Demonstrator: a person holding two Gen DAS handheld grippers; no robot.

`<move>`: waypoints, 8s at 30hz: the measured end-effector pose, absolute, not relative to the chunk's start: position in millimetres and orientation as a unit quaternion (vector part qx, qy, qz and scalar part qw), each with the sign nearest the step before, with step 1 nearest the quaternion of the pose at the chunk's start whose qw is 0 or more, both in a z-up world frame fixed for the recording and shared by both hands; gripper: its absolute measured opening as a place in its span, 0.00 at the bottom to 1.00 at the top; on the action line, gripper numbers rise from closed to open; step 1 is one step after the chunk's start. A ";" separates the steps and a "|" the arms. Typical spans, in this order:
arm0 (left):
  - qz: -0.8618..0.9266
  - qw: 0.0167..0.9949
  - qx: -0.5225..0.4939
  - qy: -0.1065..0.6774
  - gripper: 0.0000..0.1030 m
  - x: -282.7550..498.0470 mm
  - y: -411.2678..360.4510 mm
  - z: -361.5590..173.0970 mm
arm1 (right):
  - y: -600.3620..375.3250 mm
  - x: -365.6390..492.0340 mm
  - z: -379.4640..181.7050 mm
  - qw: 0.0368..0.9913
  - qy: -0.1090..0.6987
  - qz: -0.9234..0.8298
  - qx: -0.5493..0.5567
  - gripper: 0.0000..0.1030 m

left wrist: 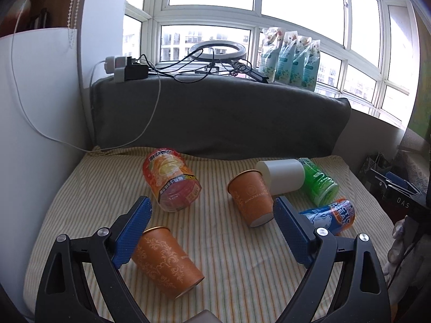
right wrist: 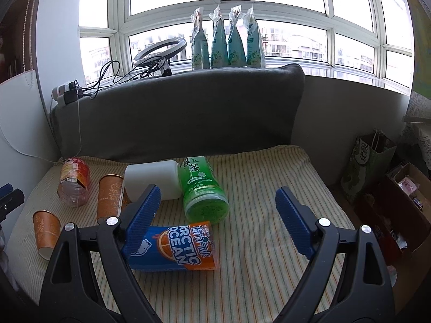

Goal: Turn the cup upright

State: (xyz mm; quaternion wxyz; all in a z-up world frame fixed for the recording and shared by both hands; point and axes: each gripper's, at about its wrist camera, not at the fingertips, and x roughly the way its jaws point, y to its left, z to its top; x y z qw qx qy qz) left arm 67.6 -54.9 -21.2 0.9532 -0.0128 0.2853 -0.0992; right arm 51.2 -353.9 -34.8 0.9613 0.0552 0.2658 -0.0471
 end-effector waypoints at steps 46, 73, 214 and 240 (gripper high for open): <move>-0.166 0.806 -0.172 0.541 0.59 213.0 -109.8 -110.4 | -398.5 33.6 -57.1 0.956 0.273 -0.066 0.088 0.87; -0.186 0.811 -0.177 0.525 0.58 160.9 -88.4 -94.4 | -350.2 23.0 -50.6 0.957 0.284 -0.023 0.055 0.87; -0.113 0.901 -0.046 0.416 0.65 3.4 -6.8 -64.9 | -168.6 72.7 -94.8 0.926 0.337 0.167 -0.037 0.72; -0.117 0.907 -0.036 0.404 0.65 -7.7 -13.7 -59.0 | -177.8 25.1 -90.6 0.929 0.323 0.176 -0.037 0.79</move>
